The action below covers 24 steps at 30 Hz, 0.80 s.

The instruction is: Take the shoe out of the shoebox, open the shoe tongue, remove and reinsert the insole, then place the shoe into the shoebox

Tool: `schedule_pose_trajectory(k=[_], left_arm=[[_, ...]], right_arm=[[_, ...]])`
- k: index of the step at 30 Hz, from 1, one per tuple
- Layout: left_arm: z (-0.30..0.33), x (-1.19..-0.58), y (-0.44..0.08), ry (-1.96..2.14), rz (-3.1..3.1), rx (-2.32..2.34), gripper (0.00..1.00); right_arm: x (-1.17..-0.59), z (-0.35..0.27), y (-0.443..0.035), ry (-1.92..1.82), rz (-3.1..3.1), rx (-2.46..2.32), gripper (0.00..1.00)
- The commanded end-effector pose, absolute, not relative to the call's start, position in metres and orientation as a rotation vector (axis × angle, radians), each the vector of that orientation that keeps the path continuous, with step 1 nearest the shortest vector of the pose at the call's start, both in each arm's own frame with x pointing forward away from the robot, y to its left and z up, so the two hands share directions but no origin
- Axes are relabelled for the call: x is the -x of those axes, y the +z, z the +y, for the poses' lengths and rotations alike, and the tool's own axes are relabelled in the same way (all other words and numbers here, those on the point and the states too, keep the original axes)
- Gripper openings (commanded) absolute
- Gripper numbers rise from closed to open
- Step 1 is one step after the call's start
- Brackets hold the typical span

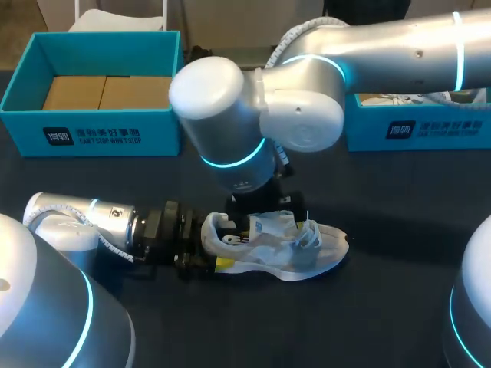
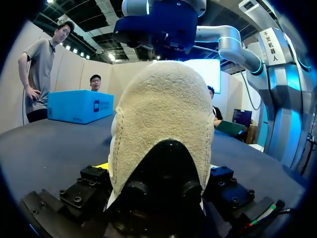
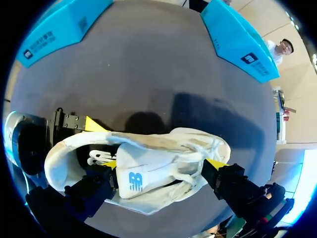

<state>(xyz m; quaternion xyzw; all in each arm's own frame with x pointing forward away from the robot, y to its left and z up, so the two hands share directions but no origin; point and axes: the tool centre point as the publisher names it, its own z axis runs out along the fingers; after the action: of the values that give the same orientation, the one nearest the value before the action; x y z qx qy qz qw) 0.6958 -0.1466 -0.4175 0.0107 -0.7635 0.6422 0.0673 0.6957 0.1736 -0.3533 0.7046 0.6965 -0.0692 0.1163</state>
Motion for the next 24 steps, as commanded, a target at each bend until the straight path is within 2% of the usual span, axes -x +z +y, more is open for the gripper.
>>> schedule_pose_trajectory(k=[1, 5, 7, 8, 9, 11, 20, 24], left_arm=[[-0.147, -0.695, -0.417, 1.936, -2.303, -0.036, 0.00], [-0.147, -0.695, -0.417, 1.936, -2.303, -0.036, 0.00], [-0.147, -0.695, -0.417, 1.936, -2.303, -0.036, 0.00], [-0.147, -0.695, -0.417, 1.936, -2.303, -0.036, 0.00], [-0.147, -0.695, -0.417, 1.936, -2.303, -0.036, 0.00], [-0.147, -0.695, -0.417, 1.936, -2.303, -0.036, 0.00], [-0.147, -0.695, -0.417, 1.936, -2.303, -0.036, 0.00], [-0.147, -0.695, -0.417, 1.936, -2.303, -0.036, 0.00]], right_arm=[[-0.689, 0.158, -0.347, -0.069, 1.774, -2.293, 0.95], [-0.691, 0.156, -0.342, -0.051, 1.785, -2.298, 0.77], [-0.692, 0.154, -0.340, -0.048, 1.795, -2.304, 0.71], [-0.692, 0.153, -0.339, -0.030, 1.807, -2.303, 0.66], [-0.692, 0.151, -0.339, -0.030, 1.807, -2.306, 0.57], [-0.693, 0.149, -0.338, -0.022, 1.823, -2.327, 0.49], [-0.701, 0.147, -0.342, -0.011, 1.898, -2.363, 0.35], [-0.702, 0.145, -0.342, -0.011, 1.912, -2.396, 0.25]])
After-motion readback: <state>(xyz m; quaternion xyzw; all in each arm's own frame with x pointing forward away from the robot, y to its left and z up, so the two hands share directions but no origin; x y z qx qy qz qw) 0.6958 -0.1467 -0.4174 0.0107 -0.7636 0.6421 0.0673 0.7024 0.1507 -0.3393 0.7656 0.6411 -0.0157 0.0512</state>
